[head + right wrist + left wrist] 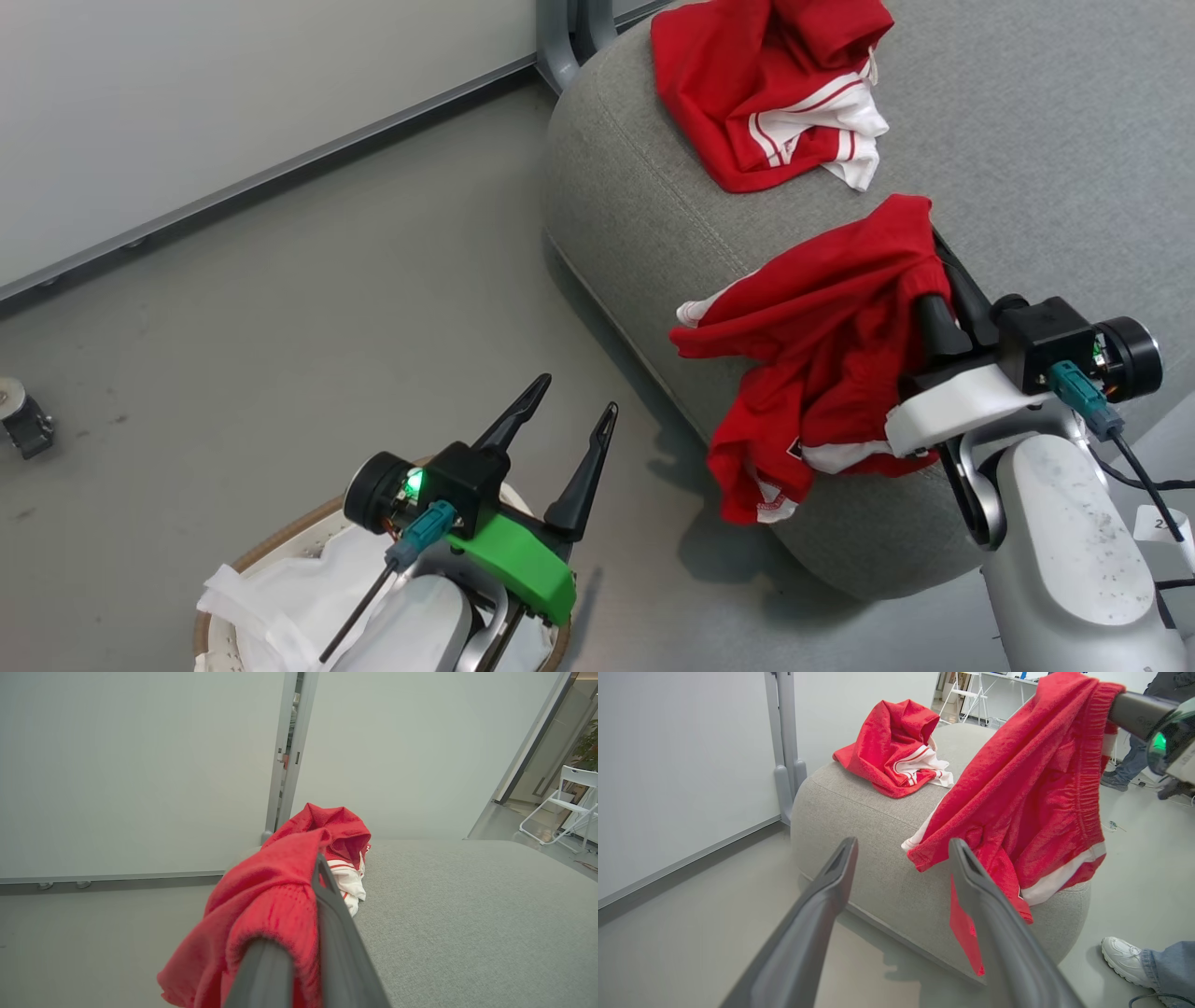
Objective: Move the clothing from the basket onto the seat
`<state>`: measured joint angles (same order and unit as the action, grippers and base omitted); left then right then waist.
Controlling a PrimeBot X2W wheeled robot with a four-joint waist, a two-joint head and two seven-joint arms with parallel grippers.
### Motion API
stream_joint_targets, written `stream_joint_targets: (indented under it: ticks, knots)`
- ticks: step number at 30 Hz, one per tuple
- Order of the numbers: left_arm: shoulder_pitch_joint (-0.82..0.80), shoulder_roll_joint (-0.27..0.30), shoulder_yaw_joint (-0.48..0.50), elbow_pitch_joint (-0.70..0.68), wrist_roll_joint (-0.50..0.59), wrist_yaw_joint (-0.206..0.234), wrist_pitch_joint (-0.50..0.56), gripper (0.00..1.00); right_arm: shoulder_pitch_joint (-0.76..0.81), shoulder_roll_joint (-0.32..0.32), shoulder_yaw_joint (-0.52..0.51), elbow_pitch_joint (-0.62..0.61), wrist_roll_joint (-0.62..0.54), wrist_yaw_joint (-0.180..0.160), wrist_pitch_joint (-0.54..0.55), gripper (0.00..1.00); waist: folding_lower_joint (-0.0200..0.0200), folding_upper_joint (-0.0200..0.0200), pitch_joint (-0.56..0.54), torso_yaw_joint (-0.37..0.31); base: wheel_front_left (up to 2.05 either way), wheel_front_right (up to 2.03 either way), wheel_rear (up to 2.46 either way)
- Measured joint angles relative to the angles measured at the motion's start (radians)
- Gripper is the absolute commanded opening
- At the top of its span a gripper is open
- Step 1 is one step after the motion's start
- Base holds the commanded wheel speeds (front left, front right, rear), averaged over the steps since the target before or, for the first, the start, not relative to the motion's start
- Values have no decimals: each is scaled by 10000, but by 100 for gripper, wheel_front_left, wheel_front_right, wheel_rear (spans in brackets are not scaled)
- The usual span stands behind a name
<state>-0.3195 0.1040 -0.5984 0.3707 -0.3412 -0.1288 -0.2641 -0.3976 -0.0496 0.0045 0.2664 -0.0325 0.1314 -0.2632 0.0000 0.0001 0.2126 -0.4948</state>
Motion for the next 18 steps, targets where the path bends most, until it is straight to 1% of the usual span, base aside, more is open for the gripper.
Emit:
stream_joint_targets:
  ticks: [6, 11, 15, 18]
  knots:
    - [-49, 56, 73, 10, -10, 0, 0, 100, -293, 4, -614, 42, -178, 0, 0, 0, 0, 0, 132, 336, 0, 0, 0]
    - [-149, 44, 188, -71, -58, 0, 0, 100, -1413, -73, -1198, 69, -663, 0, 0, 0, 0, 0, 303, 717, 0, 0, 0]
    - [-294, 46, 257, -153, 17, 0, 0, 100, -2642, -518, -1818, 644, -545, 0, -2, 0, 0, 0, 554, 973, 0, 0, 0]
    - [-451, 59, 270, -215, 180, -2, 0, 100, -3697, -1078, -2349, 1216, -550, 0, -2, 0, 0, 0, 838, 1180, 0, 0, 0]
